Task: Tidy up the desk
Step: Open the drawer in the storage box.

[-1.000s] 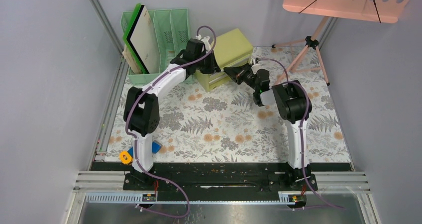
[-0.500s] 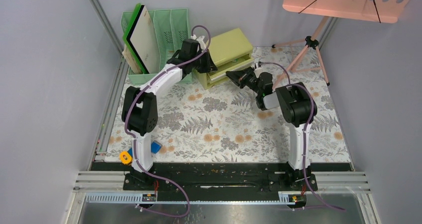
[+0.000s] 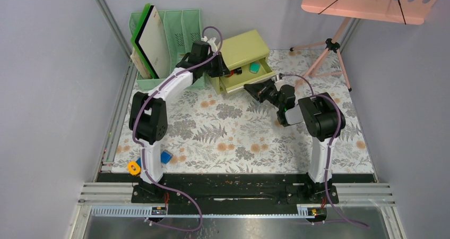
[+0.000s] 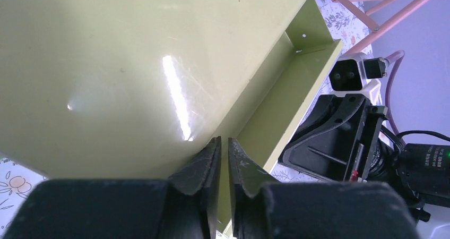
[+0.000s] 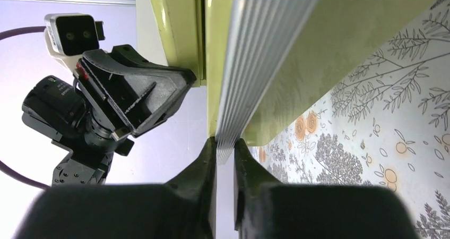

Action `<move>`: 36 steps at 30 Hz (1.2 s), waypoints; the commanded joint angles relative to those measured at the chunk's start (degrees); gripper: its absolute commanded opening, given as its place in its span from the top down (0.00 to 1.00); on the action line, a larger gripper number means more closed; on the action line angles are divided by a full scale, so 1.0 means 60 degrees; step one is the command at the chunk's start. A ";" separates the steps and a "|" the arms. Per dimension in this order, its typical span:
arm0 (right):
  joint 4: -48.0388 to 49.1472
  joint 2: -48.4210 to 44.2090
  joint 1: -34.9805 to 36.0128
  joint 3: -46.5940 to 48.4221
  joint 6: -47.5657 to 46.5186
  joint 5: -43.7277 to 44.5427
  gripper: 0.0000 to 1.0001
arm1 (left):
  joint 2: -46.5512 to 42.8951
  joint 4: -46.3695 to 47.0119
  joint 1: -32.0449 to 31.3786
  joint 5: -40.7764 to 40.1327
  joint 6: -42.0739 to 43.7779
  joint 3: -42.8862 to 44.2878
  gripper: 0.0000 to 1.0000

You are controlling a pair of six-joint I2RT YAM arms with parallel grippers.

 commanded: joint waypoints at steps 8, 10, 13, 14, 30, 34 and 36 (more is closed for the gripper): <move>0.0142 -0.1519 0.0133 -0.1042 -0.0926 -0.0291 0.39 | -0.1846 0.1617 0.0265 0.1192 0.0401 -0.1529 0.58; 0.0014 -0.1809 0.0126 -0.1314 -0.0982 -0.0327 0.35 | -0.2522 0.1843 0.0258 0.1349 0.0373 -0.2150 0.50; -0.0009 -0.2274 0.0122 -0.1912 -0.1006 -0.0332 0.32 | -0.3728 0.2344 0.0262 0.1449 0.0194 -0.3405 0.45; -0.0019 -0.2448 0.0115 -0.2127 -0.1007 -0.0344 0.31 | -0.4300 0.2472 0.0258 0.1438 0.0153 -0.3826 0.44; -0.2937 -0.7343 0.0124 -0.5739 -0.2518 -0.0328 0.25 | -1.0807 -0.1564 0.0258 -0.2442 -0.0178 -0.8512 0.16; -0.5184 -0.9380 0.0122 -0.6276 -0.3469 0.0001 0.21 | -1.1881 -0.2839 0.0257 -0.3849 -0.1116 -0.9276 0.03; -0.6832 -1.0520 0.0122 -0.6334 -0.4221 0.0246 0.18 | -1.2241 -0.3292 0.0274 -0.4474 -0.1670 -0.9590 0.01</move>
